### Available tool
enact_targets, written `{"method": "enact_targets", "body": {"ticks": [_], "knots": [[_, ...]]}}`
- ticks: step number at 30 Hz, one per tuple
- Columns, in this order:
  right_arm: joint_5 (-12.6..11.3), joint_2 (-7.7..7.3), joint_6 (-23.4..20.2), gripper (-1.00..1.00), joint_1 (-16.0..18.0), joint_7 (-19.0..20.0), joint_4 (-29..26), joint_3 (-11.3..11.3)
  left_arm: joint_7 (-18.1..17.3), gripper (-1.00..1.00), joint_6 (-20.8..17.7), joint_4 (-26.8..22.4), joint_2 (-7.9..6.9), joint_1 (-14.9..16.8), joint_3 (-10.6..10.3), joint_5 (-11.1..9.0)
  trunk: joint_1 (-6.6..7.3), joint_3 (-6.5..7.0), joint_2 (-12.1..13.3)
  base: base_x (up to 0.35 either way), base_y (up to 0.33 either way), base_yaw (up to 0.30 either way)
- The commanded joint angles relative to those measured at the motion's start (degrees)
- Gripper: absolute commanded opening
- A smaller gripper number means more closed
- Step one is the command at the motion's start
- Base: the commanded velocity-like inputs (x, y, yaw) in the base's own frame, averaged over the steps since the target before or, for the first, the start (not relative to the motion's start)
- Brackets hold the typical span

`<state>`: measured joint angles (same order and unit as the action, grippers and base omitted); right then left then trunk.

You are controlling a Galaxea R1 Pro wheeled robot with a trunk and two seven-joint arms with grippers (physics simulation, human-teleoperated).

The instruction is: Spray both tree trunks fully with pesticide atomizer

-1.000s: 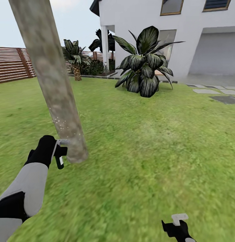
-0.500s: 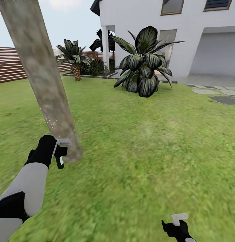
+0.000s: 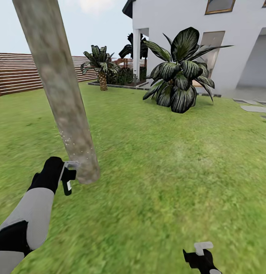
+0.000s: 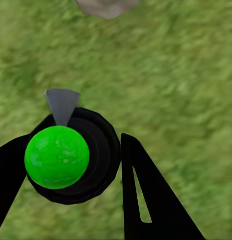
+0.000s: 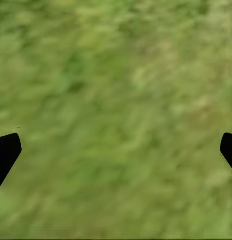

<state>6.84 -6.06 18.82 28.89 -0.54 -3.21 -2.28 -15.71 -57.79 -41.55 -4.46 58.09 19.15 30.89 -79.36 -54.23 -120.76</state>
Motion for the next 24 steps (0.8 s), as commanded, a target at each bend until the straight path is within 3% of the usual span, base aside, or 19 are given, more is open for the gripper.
{"method": "enact_targets", "body": {"ticks": [1, 8, 12, 17, 24], "knots": [[0.56, -0.01, 0.16, 1.0, 0.03, -0.06, 0.03, -0.27, -0.55, -1.0, -0.1, -0.11, 0.08, -0.26, 0.14, 0.62, -0.02, -0.05, -0.02, 0.278, -0.166, 0.064], [0.63, -0.17, 0.25, 1.0, 0.03, -0.14, 0.06, -0.27, -0.23, -1.0, -0.01, -0.19, 0.14, -1.11, 0.13, 0.66, -0.02, -0.05, -0.02, 0.279, -0.166, 0.01], [0.55, -1.33, 0.25, 1.0, 0.03, -0.16, 0.04, -0.28, -0.13, -1.0, 0.04, -0.26, 0.2, -1.49, 0.19, 0.49, -0.02, -0.05, -0.02, 0.279, -0.167, 0.0], [0.54, -1.58, 0.17, 1.0, 0.03, -0.16, 0.04, -0.27, 0.36, -1.0, 0.03, -0.29, 0.23, -1.63, 0.27, 0.4, -0.02, -0.05, -0.02, 0.252, -0.183, 0.0], [0.54, -1.51, 0.16, 1.0, 0.03, -0.16, -0.04, -0.27, 0.41, -1.0, -0.13, -0.33, -0.25, -1.74, 0.36, 0.23, -0.02, -0.05, -0.02, 0.01, -0.255, 0.0]]}}
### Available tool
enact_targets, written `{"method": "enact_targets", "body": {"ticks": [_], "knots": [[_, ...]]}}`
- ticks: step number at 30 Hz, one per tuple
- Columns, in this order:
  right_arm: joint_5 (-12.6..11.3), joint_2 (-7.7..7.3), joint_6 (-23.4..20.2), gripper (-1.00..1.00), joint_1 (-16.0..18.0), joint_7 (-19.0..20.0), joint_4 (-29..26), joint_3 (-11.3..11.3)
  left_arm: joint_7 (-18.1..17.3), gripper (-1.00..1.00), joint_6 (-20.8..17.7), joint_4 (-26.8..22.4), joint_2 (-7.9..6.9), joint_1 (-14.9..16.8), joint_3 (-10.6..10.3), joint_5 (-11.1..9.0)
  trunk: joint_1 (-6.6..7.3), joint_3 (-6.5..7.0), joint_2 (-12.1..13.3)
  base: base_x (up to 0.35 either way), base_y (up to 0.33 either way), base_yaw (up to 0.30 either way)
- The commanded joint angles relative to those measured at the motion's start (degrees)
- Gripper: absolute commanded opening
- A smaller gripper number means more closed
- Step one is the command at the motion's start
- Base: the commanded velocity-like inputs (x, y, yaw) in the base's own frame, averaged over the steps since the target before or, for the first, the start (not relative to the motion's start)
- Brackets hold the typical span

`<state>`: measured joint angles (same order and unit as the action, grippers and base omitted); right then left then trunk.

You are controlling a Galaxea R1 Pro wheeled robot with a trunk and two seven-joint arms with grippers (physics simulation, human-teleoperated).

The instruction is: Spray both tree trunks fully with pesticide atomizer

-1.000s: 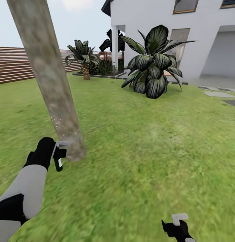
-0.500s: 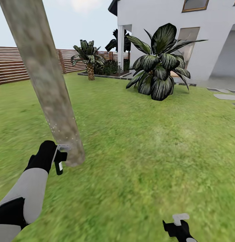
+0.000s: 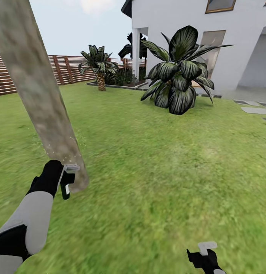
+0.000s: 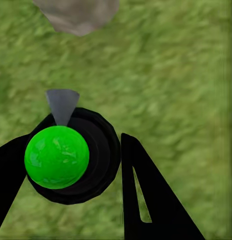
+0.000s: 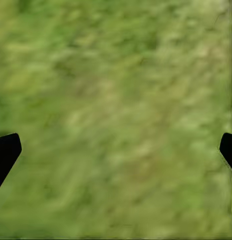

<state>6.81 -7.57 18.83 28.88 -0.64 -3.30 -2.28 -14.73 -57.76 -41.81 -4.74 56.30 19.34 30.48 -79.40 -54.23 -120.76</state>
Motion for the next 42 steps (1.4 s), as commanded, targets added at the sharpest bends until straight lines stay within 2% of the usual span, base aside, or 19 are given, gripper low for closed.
{"method": "enact_targets", "body": {"ticks": [1, 10, 13, 15, 17, 22, 42], "knots": [[0.57, 0.01, 0.16, 1.0, 0.03, -0.07, 0.05, -0.27, -0.57, -1.0, -0.16, -0.09, 0.02, 0.04, 0.17, 0.63, 0.03, -0.05, -0.02, -0.22, -0.194, 0.0], [0.57, 0.14, 0.16, 1.0, 0.03, -0.07, 0.05, -0.27, -0.57, -1.0, -0.52, -0.11, 0.23, 1.16, 0.26, 0.63, 0.03, -0.05, -0.02, -0.106, -0.039, 0.164], [0.57, 0.18, 0.16, 1.0, 0.03, -0.07, 0.05, -0.27, -0.55, -1.0, -0.69, -0.07, 0.57, 3.77, 0.26, 0.65, 0.03, -0.05, -0.02, -0.002, -0.001, 0.273], [0.57, 0.19, 0.16, 1.0, 0.03, -0.07, 0.05, -0.27, -0.5, -1.0, -0.8, -0.03, 0.66, 6.72, 0.26, 0.72, 0.03, -0.05, -0.02, 0.0, 0.0, 0.275], [0.57, 0.19, 0.16, 1.0, 0.03, -0.07, 0.05, -0.27, -0.48, -1.0, -0.85, 0.04, 0.52, 8.01, 0.21, 0.78, 0.03, -0.05, -0.02, 0.0, 0.0, 0.276], [0.57, 0.06, 0.16, 1.0, 0.03, -0.06, 0.05, -0.32, -0.48, -1.0, -0.79, -0.02, 0.02, 7.48, 0.11, 0.71, 0.03, -0.05, -0.02, 0.0, -0.09, 0.085], [0.57, 0.01, 0.16, 1.0, 0.03, -0.01, 0.12, -0.28, -0.48, -1.0, -0.77, -0.03, 0.09, 7.41, 0.09, 0.88, 0.03, -0.05, -0.02, 0.0, -0.269, 0.0]]}}
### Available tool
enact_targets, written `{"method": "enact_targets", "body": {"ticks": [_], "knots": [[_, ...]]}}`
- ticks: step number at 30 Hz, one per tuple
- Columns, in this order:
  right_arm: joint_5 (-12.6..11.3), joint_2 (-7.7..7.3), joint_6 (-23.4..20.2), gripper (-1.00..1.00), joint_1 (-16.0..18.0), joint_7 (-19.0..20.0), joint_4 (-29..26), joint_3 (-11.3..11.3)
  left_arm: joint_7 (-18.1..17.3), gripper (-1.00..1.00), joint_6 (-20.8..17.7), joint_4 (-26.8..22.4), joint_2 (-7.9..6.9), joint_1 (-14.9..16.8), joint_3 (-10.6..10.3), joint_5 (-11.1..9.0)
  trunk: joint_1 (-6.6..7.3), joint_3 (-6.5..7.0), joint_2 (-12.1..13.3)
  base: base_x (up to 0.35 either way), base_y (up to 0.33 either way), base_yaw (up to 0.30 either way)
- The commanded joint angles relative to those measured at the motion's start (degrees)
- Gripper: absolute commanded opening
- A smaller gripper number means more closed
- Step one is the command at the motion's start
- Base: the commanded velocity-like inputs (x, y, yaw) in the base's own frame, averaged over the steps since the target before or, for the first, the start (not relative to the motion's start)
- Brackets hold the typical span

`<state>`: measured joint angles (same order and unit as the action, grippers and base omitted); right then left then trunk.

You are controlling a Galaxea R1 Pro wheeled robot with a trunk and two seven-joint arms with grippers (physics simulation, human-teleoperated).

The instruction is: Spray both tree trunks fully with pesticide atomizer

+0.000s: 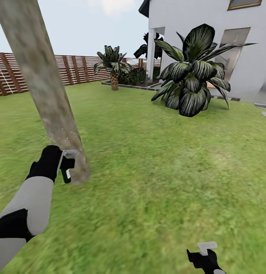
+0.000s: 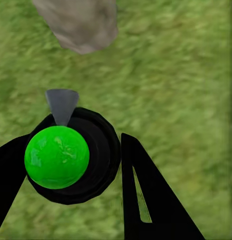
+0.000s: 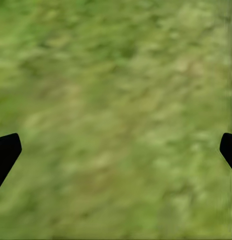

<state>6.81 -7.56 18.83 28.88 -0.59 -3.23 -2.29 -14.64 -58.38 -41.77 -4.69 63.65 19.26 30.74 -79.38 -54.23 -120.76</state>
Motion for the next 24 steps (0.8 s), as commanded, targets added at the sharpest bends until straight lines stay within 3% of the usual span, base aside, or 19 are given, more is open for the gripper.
{"method": "enact_targets", "body": {"ticks": [1, 6, 11, 13, 16, 18, 24], "knots": [[0.57, 0.0, 0.16, 1.0, 0.03, -0.06, 0.06, -0.27, -0.56, -1.0, -0.16, -0.06, 0.03, 0.05, 0.16, 0.63, 0.01, -0.05, -0.02, 0.0, -0.272, 0.0], [0.57, 0.02, 0.16, 1.0, 0.03, -0.06, -0.02, -0.27, -0.56, -1.0, -0.16, -0.06, -0.15, 0.01, 0.24, 0.64, 0.01, -0.05, -0.02, 0.038, -0.272, 0.034], [0.55, 0.09, 0.16, 1.0, 0.03, -0.08, -0.03, -0.26, -0.56, -1.0, -0.16, -0.06, -0.29, -0.03, 0.25, 0.71, 0.01, -0.05, -0.02, 0.132, -0.264, 0.246], [0.56, 0.09, 0.16, 1.0, 0.03, -0.06, -0.03, -0.26, -0.56, -1.0, -0.16, -0.06, -1.28, -0.72, 0.31, 0.72, 0.01, -0.05, -0.02, 0.178, -0.237, 0.275], [0.57, 0.09, 0.16, 1.0, 0.03, -0.03, -0.03, -0.26, -0.56, -1.0, -0.16, -0.05, -4.57, -1.87, 0.31, 0.52, 0.01, -0.05, -0.02, 0.218, -0.206, 0.277], [0.57, 0.14, 0.16, 1.0, 0.03, -0.04, -0.03, -0.26, -0.56, -1.0, -0.16, 0.02, -5.33, -2.1, 0.27, 0.44, 0.01, -0.05, -0.02, 0.232, -0.193, 0.277], [0.57, 0.18, 0.16, 1.0, 0.03, -0.03, -0.03, -0.26, -0.64, -1.0, -0.16, 0.69, -4.6, -2.21, 0.27, 0.09, 0.01, -0.05, -0.02, 0.25, -0.174, 0.213]]}}
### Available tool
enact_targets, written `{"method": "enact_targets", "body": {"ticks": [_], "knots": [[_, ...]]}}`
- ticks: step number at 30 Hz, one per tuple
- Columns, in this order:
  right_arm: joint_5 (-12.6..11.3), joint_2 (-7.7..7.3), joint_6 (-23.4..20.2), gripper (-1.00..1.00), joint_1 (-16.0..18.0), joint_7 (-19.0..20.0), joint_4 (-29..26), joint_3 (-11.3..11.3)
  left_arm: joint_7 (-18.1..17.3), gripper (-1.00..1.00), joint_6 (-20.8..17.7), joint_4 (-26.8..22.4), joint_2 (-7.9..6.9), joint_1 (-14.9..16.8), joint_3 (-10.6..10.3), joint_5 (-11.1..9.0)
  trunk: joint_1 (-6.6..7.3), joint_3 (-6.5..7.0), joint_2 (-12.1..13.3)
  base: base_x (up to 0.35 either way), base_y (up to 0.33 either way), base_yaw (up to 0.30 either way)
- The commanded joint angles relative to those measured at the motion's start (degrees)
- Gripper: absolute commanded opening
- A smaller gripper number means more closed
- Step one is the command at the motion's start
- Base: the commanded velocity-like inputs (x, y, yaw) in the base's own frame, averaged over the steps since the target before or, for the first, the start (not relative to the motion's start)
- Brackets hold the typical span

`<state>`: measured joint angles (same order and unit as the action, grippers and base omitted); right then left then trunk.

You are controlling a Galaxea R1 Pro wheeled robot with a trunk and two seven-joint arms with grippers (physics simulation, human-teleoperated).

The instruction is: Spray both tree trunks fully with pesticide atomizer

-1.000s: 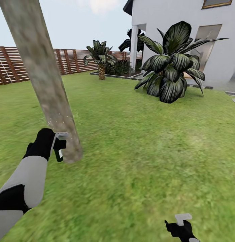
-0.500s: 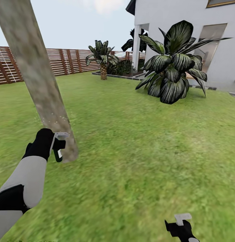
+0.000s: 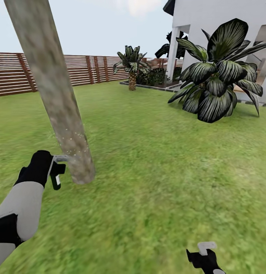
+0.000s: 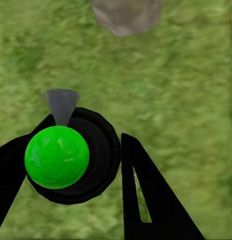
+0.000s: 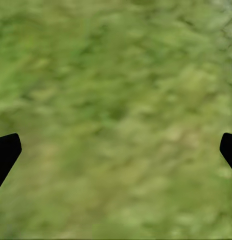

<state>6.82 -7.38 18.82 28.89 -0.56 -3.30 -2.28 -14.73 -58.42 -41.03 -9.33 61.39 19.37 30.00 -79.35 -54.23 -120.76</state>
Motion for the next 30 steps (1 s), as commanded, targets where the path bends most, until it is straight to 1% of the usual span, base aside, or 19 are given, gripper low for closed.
{"method": "enact_targets", "body": {"ticks": [1, 4, 6, 13, 15, 18, 23, 30], "knots": [[0.56, -0.05, 0.17, 1.0, 0.03, -0.06, 0.05, -0.27, -0.56, -1.0, -0.11, -0.09, 0.44, 0.08, 0.19, 0.83, -0.02, -0.05, -0.02, 0.288, -0.125, 0.035], [0.56, -0.18, 0.17, 1.0, 0.03, -0.13, 0.09, -0.31, -0.5, -1.0, -0.11, -0.71, 2.13, 0.13, 0.22, 0.92, -0.02, -0.05, -0.02, 0.255, -0.097, 0.01], [0.56, -0.23, 0.17, 1.0, 0.03, -0.14, 0.12, -0.3, -0.48, -1.0, -0.11, -0.78, 2.32, 0.14, 0.29, 0.93, -0.02, -0.05, -0.02, 0.067, -0.026, 0.001], [0.56, -0.24, 0.17, 1.0, 0.03, -0.09, 0.13, -0.27, -0.47, -1.0, -0.19, -0.89, 2.39, 1.35, 0.13, 1.16, -0.02, -0.05, -0.02, 0.009, -0.003, 0.0], [0.56, -0.21, 0.17, 1.0, 0.03, -0.09, 0.14, -0.27, -0.47, -1.0, -0.2, -0.9, 2.46, 2.93, 0.14, 1.24, -0.02, -0.05, -0.02, 0.0, 0.0, 0.0], [0.56, -0.21, 0.17, 1.0, 0.03, -0.11, 0.14, -0.27, -0.47, -1.0, -0.2, -0.95, 2.29, 3.62, 0.07, 1.21, -0.02, -0.05, -0.02, 0.0, 0.0, 0.0], [0.56, -0.19, 0.17, 1.0, 0.03, -0.06, 0.14, -0.27, -0.47, -1.0, -0.2, -0.98, 1.61, 3.67, 0.18, 1.2, -0.02, -0.05, -0.02, 0.0, -0.014, 0.0], [0.56, -0.19, 0.17, 1.0, 0.03, -0.06, 0.14, -0.27, -0.47, -1.0, -0.2, -0.98, 1.63, 2.87, 0.31, 1.2, -0.02, -0.05, -0.02, 0.0, -0.245, 0.0]]}}
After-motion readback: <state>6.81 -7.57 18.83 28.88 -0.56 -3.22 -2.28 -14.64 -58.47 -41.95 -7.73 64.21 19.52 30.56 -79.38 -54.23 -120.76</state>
